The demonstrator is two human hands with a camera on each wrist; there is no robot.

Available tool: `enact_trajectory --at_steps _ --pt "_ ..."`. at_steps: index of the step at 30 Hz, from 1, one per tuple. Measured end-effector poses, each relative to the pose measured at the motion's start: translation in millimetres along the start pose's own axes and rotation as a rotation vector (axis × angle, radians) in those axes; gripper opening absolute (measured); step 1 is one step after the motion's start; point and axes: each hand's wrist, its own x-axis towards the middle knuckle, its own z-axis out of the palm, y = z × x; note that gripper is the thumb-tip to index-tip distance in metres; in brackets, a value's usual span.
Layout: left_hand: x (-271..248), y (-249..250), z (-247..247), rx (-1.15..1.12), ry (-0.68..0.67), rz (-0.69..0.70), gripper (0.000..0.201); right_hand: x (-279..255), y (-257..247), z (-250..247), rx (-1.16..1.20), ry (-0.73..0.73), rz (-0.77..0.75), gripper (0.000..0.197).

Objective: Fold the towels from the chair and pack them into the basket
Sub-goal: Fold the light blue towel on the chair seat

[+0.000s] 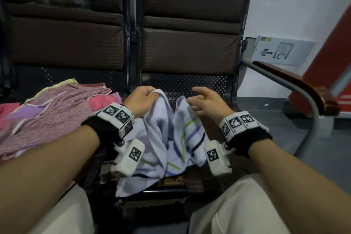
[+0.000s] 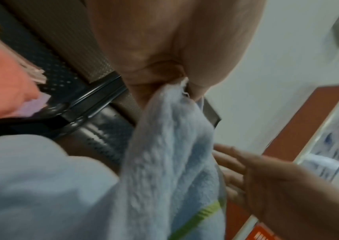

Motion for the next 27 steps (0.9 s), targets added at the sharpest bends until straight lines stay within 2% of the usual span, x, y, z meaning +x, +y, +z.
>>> enact_trajectory --at_steps 3,6,8,11,12,14,15,18,19,22,24,27 --pt "-5.7 -25.5 12.7 0.038 -0.161 -0.119 0.018 -3.7 22.1 1.2 -0.230 -0.177 0.182 0.065" --pt "-6.3 -43.0 18.0 0.064 -0.280 -0.201 0.012 -8.2 42.3 -6.2 -0.657 -0.254 0.286 0.067" --pt "-8.6 -50.1 20.0 0.118 -0.340 -0.269 0.020 -10.4 50.5 -12.2 -0.898 -0.310 0.329 0.064" --pt "-13.1 -57.3 21.1 0.225 -0.500 -0.419 0.043 -12.1 59.1 -13.8 -1.006 -0.389 0.397 0.059" --pt "-15.5 -58.1 20.7 0.310 -0.574 -0.431 0.047 -12.5 61.5 -11.9 -1.027 -0.408 0.401 0.059" --pt "-19.0 -57.6 21.2 0.518 -0.676 -0.369 0.048 -12.4 64.4 -6.4 -1.078 -0.433 0.362 0.057" --pt "-19.9 -56.6 22.1 0.593 -0.696 -0.323 0.045 -11.5 66.1 -4.0 -1.098 -0.454 0.329 0.050" --pt "-20.1 -51.9 21.2 0.629 -0.690 -0.249 0.031 -9.6 70.4 3.0 -1.176 -0.525 0.263 0.016" --pt "-20.2 -49.7 19.3 0.586 -0.671 -0.243 0.029 -8.6 71.3 4.6 -1.201 -0.525 0.256 0.013" --pt "-18.2 -40.4 12.7 0.319 -0.539 -0.221 0.022 -4.2 65.6 10.8 -1.165 -0.481 0.253 0.021" --pt "-16.4 -30.9 6.8 0.152 -0.370 -0.200 0.021 -1.2 51.2 15.1 -1.000 -0.354 0.188 0.022" --pt "-12.4 -13.7 -1.9 -0.174 -0.207 -0.192 0.022 -1.1 18.9 19.9 -0.653 -0.040 -0.077 0.016"
